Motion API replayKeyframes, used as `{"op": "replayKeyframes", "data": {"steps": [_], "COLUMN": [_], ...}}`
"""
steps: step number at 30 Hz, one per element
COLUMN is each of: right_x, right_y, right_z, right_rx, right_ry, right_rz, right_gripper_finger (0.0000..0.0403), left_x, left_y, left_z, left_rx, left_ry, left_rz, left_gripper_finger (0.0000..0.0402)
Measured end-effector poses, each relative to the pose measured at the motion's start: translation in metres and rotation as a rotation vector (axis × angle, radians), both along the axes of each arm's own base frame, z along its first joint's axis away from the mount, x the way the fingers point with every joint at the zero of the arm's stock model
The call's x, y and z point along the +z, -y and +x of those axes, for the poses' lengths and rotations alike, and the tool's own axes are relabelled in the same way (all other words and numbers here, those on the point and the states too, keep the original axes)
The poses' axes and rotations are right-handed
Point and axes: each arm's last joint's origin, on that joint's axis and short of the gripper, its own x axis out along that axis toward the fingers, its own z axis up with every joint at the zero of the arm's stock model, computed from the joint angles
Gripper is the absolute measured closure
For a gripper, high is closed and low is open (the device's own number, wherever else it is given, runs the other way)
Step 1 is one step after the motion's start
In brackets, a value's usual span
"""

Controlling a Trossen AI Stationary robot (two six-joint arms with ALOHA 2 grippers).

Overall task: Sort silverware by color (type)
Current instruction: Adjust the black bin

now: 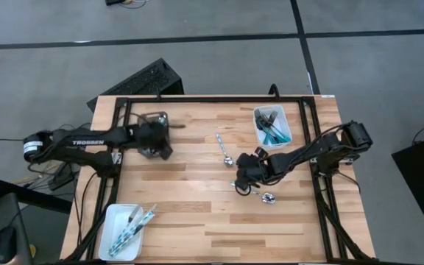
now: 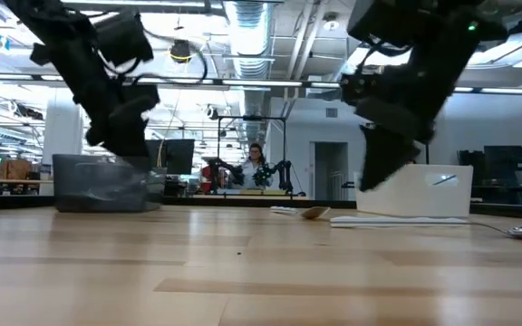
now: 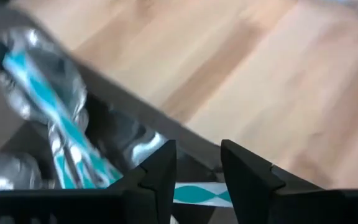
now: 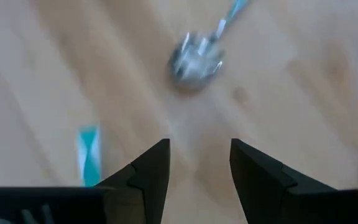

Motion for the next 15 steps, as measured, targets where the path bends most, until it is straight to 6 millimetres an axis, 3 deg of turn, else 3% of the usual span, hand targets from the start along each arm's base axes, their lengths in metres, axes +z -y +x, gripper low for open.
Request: {"op": "replayKeyframes", "data": {"steps": [6, 11, 15], "right_x": [-0.002, -0.003, -0.004], "right_y": [-0.012, -0.022, -0.029], "right_z": [-0.005, -0.01, -0.013], "right_rx": [0.047, 0.049, 0.046], "right_ry": [-0.039, -0.059, -0.062], "right_rz": [0.069, 0.123, 0.115], "right_gripper_finger": [0.0214, 0.0214, 0.0214], "left_x": [0.008, 0.007, 0.003], "left_y": [0.023, 0.02, 0.012], "left_z": [0.013, 0.008, 0.001], "left_rx": [-0.056, -0.037, 0.016], "left_ry": [0.059, -0.052, -0.117], "left_rz": [0.141, 0.266, 0.249], "left_gripper_finger": [0.0287, 0.0287, 0.0287]}}
